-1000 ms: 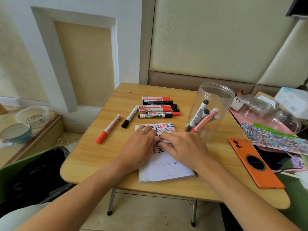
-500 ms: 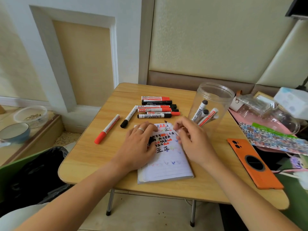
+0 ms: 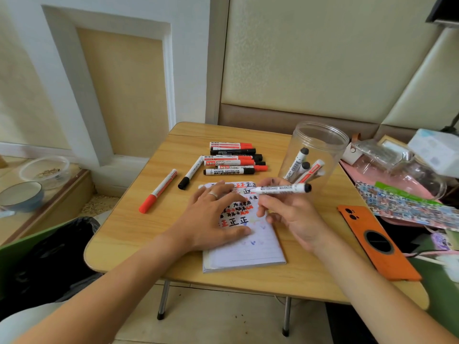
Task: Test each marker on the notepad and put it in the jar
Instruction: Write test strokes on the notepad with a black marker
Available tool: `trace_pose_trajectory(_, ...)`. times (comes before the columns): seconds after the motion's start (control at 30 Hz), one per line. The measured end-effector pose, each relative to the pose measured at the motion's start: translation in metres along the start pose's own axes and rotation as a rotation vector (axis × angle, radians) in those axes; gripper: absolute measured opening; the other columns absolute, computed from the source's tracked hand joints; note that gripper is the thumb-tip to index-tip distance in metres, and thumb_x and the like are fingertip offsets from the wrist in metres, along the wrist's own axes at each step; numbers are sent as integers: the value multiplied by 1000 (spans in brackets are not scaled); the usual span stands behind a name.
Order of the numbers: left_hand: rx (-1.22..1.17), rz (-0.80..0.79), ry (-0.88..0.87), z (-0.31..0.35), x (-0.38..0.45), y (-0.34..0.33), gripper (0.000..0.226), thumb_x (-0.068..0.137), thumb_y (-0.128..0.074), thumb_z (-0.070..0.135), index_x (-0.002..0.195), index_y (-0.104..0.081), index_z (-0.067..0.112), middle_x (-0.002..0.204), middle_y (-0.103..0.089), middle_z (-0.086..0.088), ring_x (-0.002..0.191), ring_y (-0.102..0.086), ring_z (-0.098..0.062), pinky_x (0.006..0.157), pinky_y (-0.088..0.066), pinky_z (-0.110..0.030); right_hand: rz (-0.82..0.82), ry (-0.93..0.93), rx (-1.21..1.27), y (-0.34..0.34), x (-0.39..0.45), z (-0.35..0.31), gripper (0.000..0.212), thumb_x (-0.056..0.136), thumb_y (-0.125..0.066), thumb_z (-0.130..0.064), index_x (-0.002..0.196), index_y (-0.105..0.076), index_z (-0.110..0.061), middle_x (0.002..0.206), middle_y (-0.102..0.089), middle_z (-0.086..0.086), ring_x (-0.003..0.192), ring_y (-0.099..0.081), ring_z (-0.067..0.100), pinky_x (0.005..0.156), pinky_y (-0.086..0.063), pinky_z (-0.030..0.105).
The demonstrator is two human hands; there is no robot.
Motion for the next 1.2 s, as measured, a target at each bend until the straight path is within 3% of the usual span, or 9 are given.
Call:
trace_pose_trajectory(0.13, -50, -67, -28, 2, 0, 0, 68, 83, -52, 77, 146, -34, 58, 166, -13, 16, 154, 7, -3, 124, 10, -43, 103, 12, -52, 6, -1, 4, 5, 98, -65, -21, 96, -61, -19, 69, -57, 7, 54, -52, 18, 46, -35, 24)
trace_pose_trajectory(0.2, -65, -82, -10, 4, 1, -2, 64, 82, -50, 71, 143, -40, 57, 165, -16, 16, 154, 4, -4, 124, 11, -44, 141, -4, -46, 9, -2, 7, 7, 99, -62, -18, 93, -60, -20, 70, -58, 8, 53, -51, 20, 44, -32, 25)
trace_pose_trajectory(0.37, -80, 2, 63, 10, 2, -2, 66, 75, -36, 85, 129, -53, 51, 155, -35, 13, 149, -22, -7, 124, 3, -47, 139, -33, -37, 8, -4, 10, 6, 97, -64, -12, 93, -59, -14, 74, -61, 12, 52, -53, 21, 40, -32, 24)
trace_pose_trajectory(0.5, -37, 32, 79, 12, 5, 0, 74, 66, -44, 95, 122, -58, 49, 145, -40, 12, 139, -37, -10, 123, -2, -46, 208, -48, -154, 11, -7, 16, 18, 98, -66, -17, 90, -54, -6, 62, -50, 10, 41, -40, 17, 35, -22, 19)
trace_pose_trajectory(0.63, -53, 35, 67, 11, 4, -2, 69, 68, -51, 91, 126, -53, 52, 149, -36, 12, 144, -30, -10, 123, 2, -44, 219, -52, -270, 11, -7, 19, 21, 97, -68, -16, 88, -50, -8, 55, -52, 17, 36, -39, 21, 35, -26, 20)
trace_pose_trajectory(0.87, 74, -95, 36, 10, 4, -12, 79, 72, -25, 95, 145, -28, 66, 168, -9, 15, 155, 9, -10, 122, 10, -57, 229, -62, -339, 8, -9, 21, 25, 94, -68, -13, 79, -48, -10, 44, -52, 17, 34, -47, 27, 36, -36, 25)
trace_pose_trajectory(1.0, 91, -123, 43, 10, 4, -12, 80, 72, -22, 95, 146, -26, 65, 168, -10, 12, 155, 8, -10, 122, 11, -56, 216, -65, -376, 7, -7, 20, 29, 94, -68, -16, 74, -48, -20, 44, -53, 15, 34, -47, 28, 36, -37, 24)
trace_pose_trajectory(1.2, 97, -117, 44, 10, 4, -12, 83, 70, -21, 95, 146, -29, 63, 167, -13, 12, 155, 4, -11, 123, 10, -55, 235, -69, -403, 3, -7, 17, 26, 94, -69, -17, 79, -49, -13, 44, -54, 14, 33, -46, 27, 33, -35, 23)
Point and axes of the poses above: each hand's wrist, its own x-axis towards the middle knuckle, its own y-axis out of the back of the hand, z = x × y, the point moved 7 cm from there along x, towards the middle knuckle
